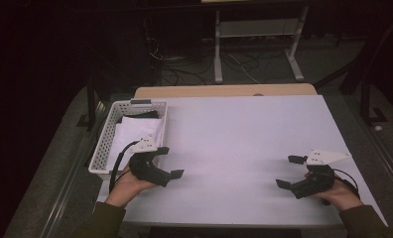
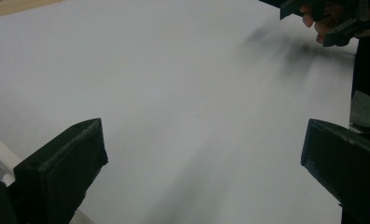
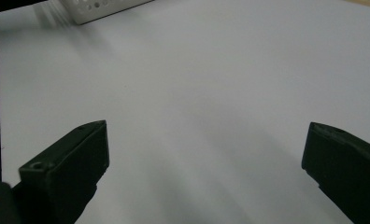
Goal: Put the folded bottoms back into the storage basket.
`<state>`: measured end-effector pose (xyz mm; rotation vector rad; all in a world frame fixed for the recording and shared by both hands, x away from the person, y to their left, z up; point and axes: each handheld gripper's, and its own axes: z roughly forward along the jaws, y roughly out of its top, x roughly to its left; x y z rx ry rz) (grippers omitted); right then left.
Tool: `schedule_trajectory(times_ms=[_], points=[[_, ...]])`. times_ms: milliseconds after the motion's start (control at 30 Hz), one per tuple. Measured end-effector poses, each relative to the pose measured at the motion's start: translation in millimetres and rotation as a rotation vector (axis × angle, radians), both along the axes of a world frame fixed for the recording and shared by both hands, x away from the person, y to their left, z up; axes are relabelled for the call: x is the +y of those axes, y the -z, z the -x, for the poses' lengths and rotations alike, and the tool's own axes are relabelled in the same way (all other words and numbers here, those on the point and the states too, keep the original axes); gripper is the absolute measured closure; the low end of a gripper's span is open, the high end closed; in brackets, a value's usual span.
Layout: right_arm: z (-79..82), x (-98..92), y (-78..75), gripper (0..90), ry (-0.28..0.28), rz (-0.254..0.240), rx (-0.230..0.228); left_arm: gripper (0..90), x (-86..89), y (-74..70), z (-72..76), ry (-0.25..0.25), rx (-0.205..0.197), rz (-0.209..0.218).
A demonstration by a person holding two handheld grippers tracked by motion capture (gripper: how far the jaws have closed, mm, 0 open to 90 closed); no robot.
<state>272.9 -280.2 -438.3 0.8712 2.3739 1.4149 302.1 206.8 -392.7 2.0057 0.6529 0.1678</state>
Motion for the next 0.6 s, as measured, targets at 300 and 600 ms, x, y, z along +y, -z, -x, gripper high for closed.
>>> schedule_trajectory(times_ms=[300,600], points=[[3.5,-9.1,4.6,0.9,0.015,-0.012,0.008,0.0,-0.1,0.8,-0.1,-0.001,-0.004,0.000],[3.4,-9.1,4.2,0.9,0.012,-0.019,0.012,0.0,-0.6,1.3,-0.3,-0.001,0.000,-0.002]])
